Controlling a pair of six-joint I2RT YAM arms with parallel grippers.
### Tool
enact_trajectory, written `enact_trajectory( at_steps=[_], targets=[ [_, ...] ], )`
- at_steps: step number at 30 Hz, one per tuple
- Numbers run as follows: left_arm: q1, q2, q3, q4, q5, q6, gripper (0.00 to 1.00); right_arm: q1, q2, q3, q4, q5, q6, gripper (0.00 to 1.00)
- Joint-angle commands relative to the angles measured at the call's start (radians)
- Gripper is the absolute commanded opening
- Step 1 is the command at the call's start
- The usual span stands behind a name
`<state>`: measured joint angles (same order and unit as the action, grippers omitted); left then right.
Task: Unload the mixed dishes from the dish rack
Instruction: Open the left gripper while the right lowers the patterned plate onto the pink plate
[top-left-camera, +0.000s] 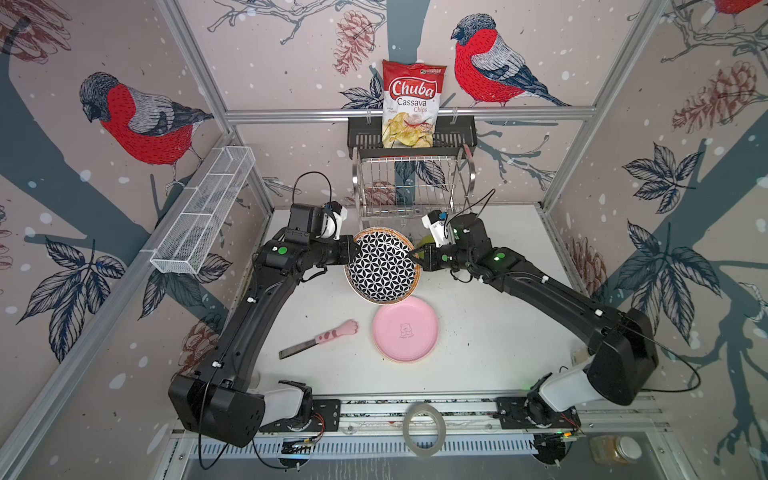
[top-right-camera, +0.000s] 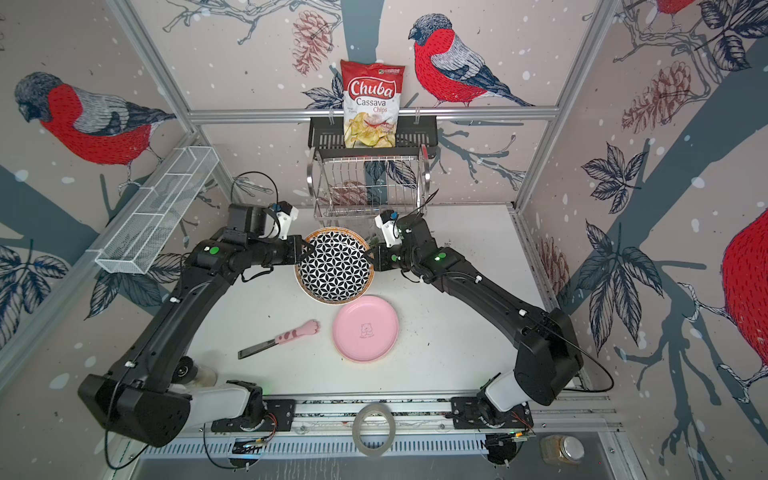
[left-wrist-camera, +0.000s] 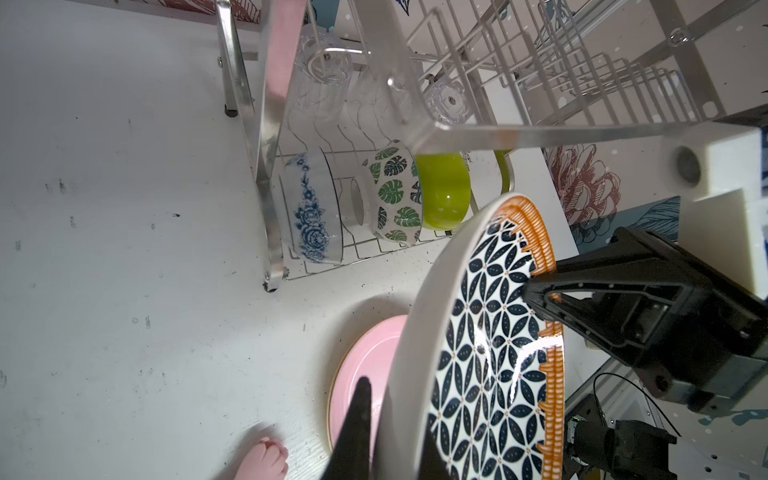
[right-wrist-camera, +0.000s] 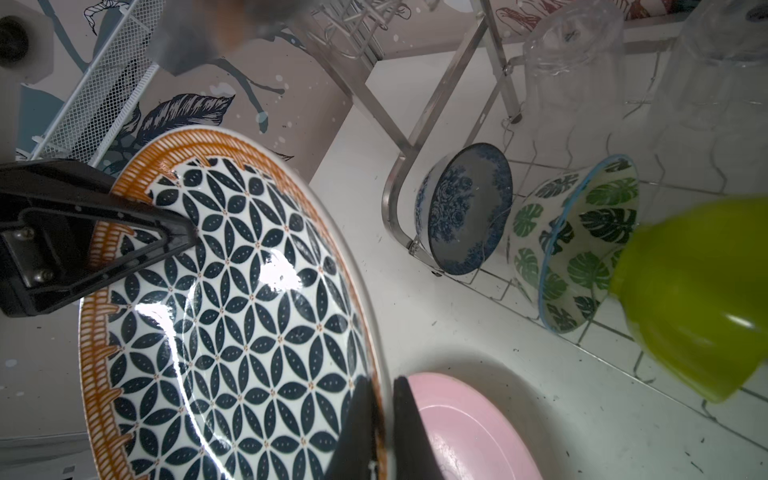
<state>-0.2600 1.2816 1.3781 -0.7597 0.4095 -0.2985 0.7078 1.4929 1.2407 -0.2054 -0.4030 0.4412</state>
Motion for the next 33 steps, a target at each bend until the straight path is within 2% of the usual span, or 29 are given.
enact_trajectory(
  at_steps=[1, 4, 7, 18, 33],
  targets=[
    [-0.004, -0.018, -0.001, 0.145, 0.051, -0.053, 0.29, 0.013, -0.025, -0.026, 0.007, -0.046, -0.05, 0.0],
    [-0.003, -0.032, -0.001, 0.141, 0.035, -0.044, 0.43, 0.01, -0.052, -0.075, -0.011, -0.026, -0.055, 0.0],
    [0.006, -0.046, 0.004, 0.136, 0.015, -0.04, 0.49, 0.01, -0.078, -0.139, -0.02, -0.011, -0.047, 0.0],
    [0.076, -0.058, -0.008, 0.145, 0.032, -0.056, 0.5, 0.01, -0.132, -0.327, 0.005, -0.015, 0.018, 0.0],
    [0.106, -0.068, -0.005, 0.144, 0.031, -0.059, 0.51, 0.03, -0.087, -0.423, 0.013, 0.037, 0.011, 0.0]
  ],
)
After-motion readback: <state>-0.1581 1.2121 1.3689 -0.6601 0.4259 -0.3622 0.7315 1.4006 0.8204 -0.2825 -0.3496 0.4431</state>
